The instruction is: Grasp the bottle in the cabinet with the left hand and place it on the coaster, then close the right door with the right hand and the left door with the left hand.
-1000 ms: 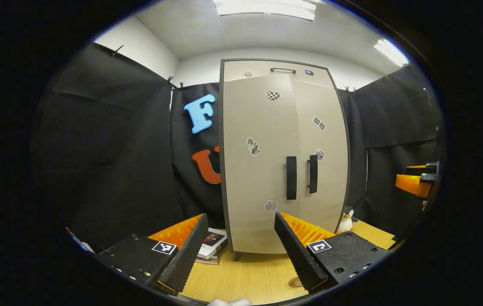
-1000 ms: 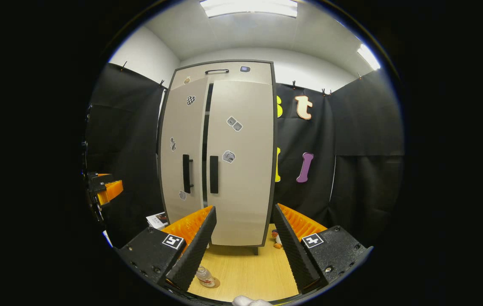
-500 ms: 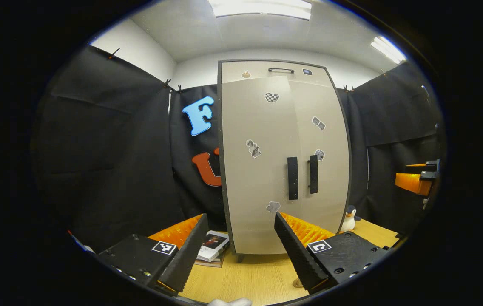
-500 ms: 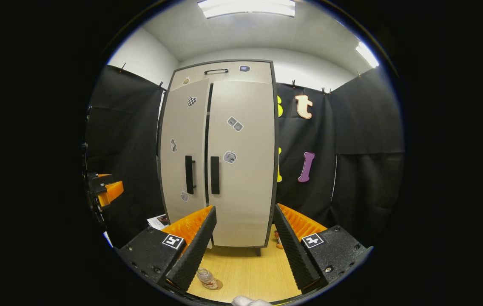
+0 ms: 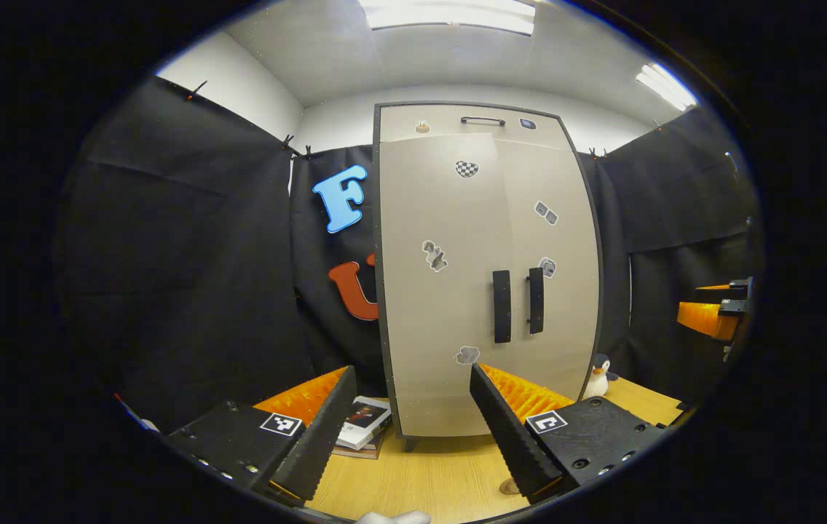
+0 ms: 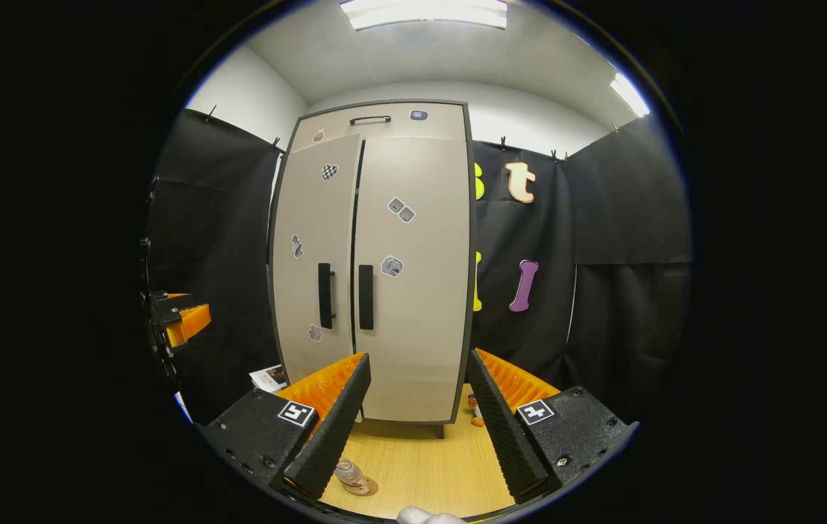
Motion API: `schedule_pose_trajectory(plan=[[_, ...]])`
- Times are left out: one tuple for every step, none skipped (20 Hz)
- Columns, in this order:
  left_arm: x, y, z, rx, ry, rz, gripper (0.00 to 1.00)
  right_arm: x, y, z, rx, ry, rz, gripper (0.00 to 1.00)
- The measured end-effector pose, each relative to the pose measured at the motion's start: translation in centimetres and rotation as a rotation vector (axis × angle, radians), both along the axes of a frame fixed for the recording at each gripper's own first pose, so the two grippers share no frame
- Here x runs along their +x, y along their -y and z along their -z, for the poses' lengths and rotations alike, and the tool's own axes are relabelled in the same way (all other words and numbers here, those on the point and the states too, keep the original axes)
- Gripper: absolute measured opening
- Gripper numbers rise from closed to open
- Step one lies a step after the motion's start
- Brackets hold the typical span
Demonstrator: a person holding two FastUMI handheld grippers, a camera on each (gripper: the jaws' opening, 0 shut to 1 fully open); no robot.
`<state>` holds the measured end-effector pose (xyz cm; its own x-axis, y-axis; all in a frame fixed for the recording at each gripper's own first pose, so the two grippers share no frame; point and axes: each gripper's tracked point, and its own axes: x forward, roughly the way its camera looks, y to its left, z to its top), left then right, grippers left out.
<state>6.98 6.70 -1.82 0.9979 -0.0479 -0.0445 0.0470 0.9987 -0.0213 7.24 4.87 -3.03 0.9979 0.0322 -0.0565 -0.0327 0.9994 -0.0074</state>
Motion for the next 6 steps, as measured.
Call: schedule_pose_trajectory(plan=[[-0.01,-0.01,0.01,0.001,0.000,0.000,0.96,-0.06,-0.10,0.07,0.001,-0.001,-0.003,0.83],[-0.10,0.11,0.07,0.000,0.000,0.000,0.95,-0.10,-0.17,0.06,0.000,0.000,-0.004,0.83],[-0.17,0.23,0.03,-0.001,0.000,0.001,0.95,-0.16,-0.20,0.13,-0.002,0.001,-0.007,0.83],[-0.19,0.21,0.12,-0.001,-0.002,0.000,0.96,-0.24,-0.19,0.13,-0.004,0.001,-0.010,0.83],[-0.20,0.25,0.17,-0.001,-0.004,0.000,0.95,-0.24,-0.20,0.15,-0.005,0.003,-0.012,0.83],[-0.31,0.28,0.17,-0.002,-0.005,0.000,0.95,-0.32,-0.21,0.12,-0.006,0.003,-0.014,0.83]])
